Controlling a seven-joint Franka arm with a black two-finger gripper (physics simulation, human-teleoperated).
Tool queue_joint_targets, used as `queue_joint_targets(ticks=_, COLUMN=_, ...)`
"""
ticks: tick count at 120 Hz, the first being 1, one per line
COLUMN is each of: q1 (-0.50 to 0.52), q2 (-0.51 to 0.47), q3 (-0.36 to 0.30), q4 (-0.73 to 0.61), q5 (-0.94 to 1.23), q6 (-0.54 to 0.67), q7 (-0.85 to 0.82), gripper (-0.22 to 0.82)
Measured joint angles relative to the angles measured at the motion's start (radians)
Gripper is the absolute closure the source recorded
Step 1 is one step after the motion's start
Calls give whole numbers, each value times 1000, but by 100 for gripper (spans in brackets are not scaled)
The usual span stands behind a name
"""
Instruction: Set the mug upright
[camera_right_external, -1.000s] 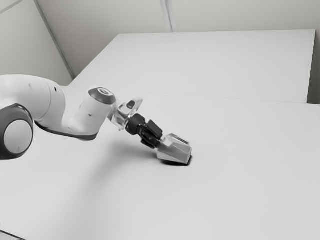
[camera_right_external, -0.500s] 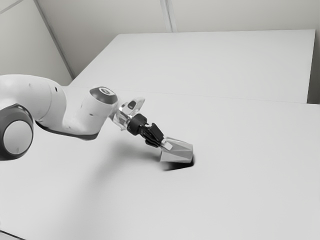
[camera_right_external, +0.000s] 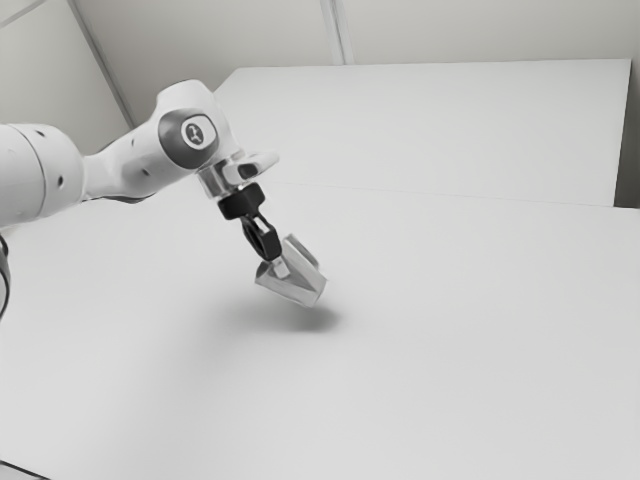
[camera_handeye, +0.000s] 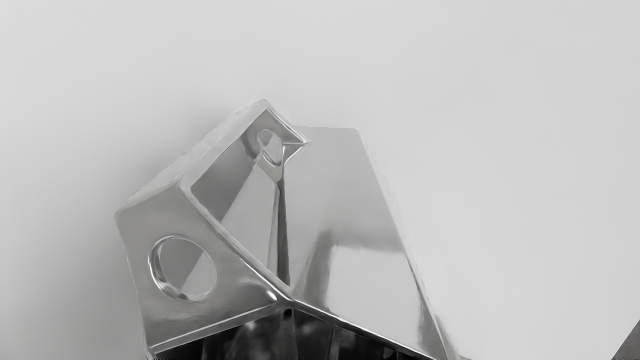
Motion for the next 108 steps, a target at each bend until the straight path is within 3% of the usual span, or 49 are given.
queue_joint_targets(ticks=22, q1=-30, q2=-37, q3=2, q4=-7, q5=224, q6=46, q7=-107, gripper=78)
queue_joint_targets(ticks=54, q1=-68, q2=-61, q3=1, q4=-76, q5=369, q6=112, q7=-225, gripper=78)
queue_joint_targets(ticks=108, q1=-82, q2=-29, q3=0, q4=-80, q5=453, q6=45, q7=-363, gripper=79)
